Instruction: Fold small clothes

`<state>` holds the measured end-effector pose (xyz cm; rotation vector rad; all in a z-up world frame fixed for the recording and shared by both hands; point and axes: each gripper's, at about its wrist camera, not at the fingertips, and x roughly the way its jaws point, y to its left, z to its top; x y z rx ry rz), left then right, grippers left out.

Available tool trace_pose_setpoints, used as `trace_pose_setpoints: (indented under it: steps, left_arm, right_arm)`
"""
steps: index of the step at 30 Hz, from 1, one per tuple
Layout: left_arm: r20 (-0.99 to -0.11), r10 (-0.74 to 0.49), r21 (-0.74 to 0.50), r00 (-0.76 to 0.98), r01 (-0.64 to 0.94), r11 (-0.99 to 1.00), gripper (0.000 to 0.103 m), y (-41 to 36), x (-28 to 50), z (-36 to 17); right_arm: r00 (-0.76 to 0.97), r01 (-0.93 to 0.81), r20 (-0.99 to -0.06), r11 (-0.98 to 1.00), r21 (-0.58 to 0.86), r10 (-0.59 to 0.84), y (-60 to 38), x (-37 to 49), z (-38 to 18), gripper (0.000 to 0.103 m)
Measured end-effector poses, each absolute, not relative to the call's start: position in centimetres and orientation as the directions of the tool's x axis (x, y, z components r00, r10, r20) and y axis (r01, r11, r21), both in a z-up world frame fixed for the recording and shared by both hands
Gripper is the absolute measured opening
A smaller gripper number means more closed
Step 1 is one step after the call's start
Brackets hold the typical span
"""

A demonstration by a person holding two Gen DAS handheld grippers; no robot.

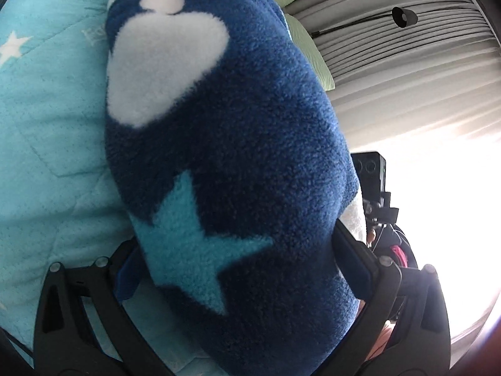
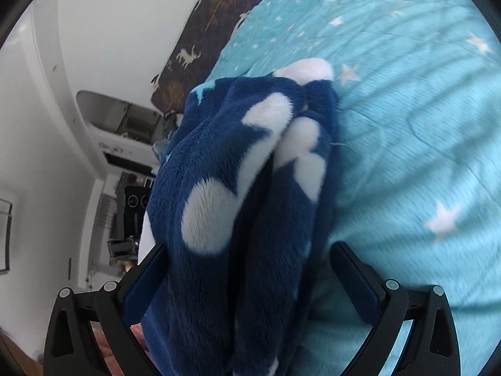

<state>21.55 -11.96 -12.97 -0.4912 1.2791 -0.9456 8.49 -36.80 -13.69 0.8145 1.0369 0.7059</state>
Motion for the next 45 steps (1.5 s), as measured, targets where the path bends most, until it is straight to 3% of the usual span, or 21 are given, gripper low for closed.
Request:
trace_pose_setpoints:
  steps: [7, 13, 23, 32, 37, 40, 43, 44, 45]
  left_arm:
    - [-0.604, -0.797, -0.763, -0.004, 0.290, 0.577, 0.103, -12.9, 22.8, -12.4]
    - [-0.649, -0.749, -0.653, 0.134, 0.407, 0.639, 0.092, -15.1, 21.2, -6.7]
    - [-0.575, -0.761, -0.531, 0.300, 0.572, 0.626, 0.092, -20.8, 29.0, 4.6]
    - [-0.551, -0.757, -0.528, 0.352, 0.555, 0.643, 0.092, -24.9, 40.8, 4.6]
    - [-0.455, -0.831, -0.613, 0.321, 0.564, 0.553, 0.092, -23.5, 44.3, 2.5]
    - [-0.515, -0.787, -0.615, 0.340, 0.493, 0.616, 0.093, -22.1, 47.0, -1.7]
    - [-0.676, -0.621, -0.510, 0.396, 0.356, 0.783, 0.095, -20.0, 49.4, -7.3]
    - [-0.680, -0.594, -0.494, 0.429, 0.330, 0.804, 0.103, -18.8, 49.6, -8.7]
    - [-0.661, -0.607, -0.512, 0.441, 0.327, 0.795, 0.103, -18.0, 49.6, -9.0]
  right_arm:
    - [0.379, -0.149, -0.458, 0.542, 0.827, 0.804, -35.1, 9.3, -13.1, 0.101]
    - [0.523, -0.212, -0.426, 0.597, 0.774, 0.738, -34.7, 6.9, -8.3, 0.065]
    - [0.664, -0.355, -0.291, 0.633, 0.688, 0.689, -38.1, 11.0, 3.8, 0.065]
    - [0.732, -0.323, -0.255, 0.652, 0.686, 0.632, -40.3, 21.8, 5.9, 0.065]
    - [0.760, -0.332, -0.234, 0.671, 0.663, 0.607, -41.0, 25.6, 6.8, 0.066]
    - [0.748, -0.305, -0.298, 0.707, 0.638, 0.592, -40.1, 28.3, 5.5, 0.068]
    - [0.697, -0.193, -0.482, 0.786, 0.588, 0.531, -38.0, 33.5, 0.4, 0.069]
    - [0.661, -0.142, -0.548, 0.802, 0.580, 0.513, -37.4, 34.9, -1.9, 0.069]
    - [0.627, -0.081, -0.607, 0.815, 0.574, 0.489, -37.0, 36.1, -4.6, 0.069]
